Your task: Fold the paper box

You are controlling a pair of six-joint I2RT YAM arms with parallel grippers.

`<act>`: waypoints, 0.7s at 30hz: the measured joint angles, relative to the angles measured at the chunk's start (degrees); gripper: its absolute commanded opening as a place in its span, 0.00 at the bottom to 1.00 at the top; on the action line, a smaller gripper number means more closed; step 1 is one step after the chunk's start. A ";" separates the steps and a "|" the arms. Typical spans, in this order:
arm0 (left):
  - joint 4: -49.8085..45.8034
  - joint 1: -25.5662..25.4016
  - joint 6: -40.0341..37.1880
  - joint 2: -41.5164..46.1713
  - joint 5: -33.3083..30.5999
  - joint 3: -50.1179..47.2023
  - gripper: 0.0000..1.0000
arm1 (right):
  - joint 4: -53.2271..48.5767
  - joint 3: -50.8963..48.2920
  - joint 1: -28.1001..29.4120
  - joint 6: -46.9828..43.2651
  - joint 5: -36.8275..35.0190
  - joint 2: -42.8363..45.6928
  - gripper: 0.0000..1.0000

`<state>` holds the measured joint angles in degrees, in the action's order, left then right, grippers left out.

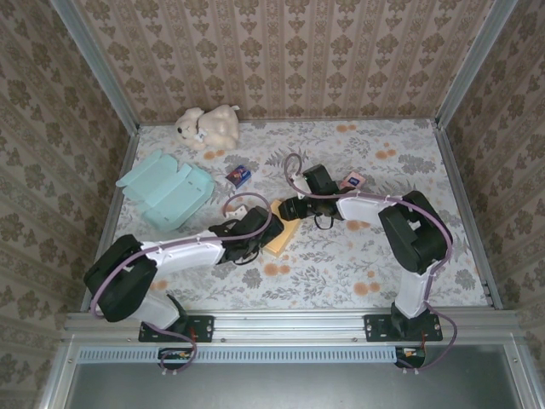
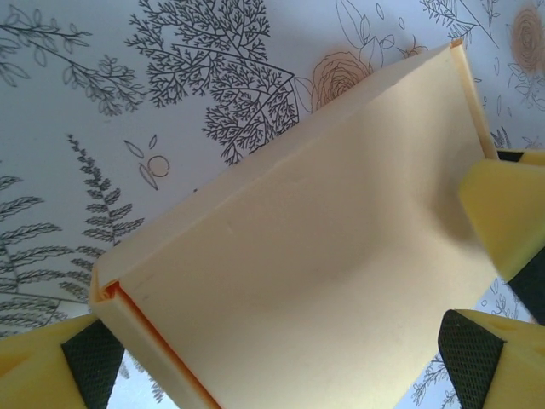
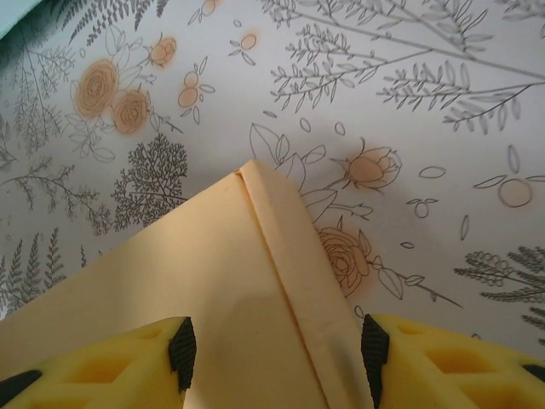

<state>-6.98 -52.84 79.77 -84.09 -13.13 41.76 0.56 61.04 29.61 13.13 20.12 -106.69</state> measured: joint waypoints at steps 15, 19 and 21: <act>-4.55 2.05 -6.14 -10.91 -0.74 11.67 0.88 | 4.66 -10.19 -1.49 8.02 -4.35 7.72 0.40; -4.96 2.32 -9.62 -15.15 -0.59 17.64 0.87 | 5.64 -16.15 -2.29 12.90 -9.46 14.12 0.40; -4.66 2.29 -10.99 -17.31 0.26 20.55 0.86 | 5.35 -18.58 -2.97 14.82 -11.82 17.53 0.40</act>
<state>-11.64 -50.54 68.77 -101.41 -12.86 62.30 5.91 42.46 26.63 27.94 8.29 -89.17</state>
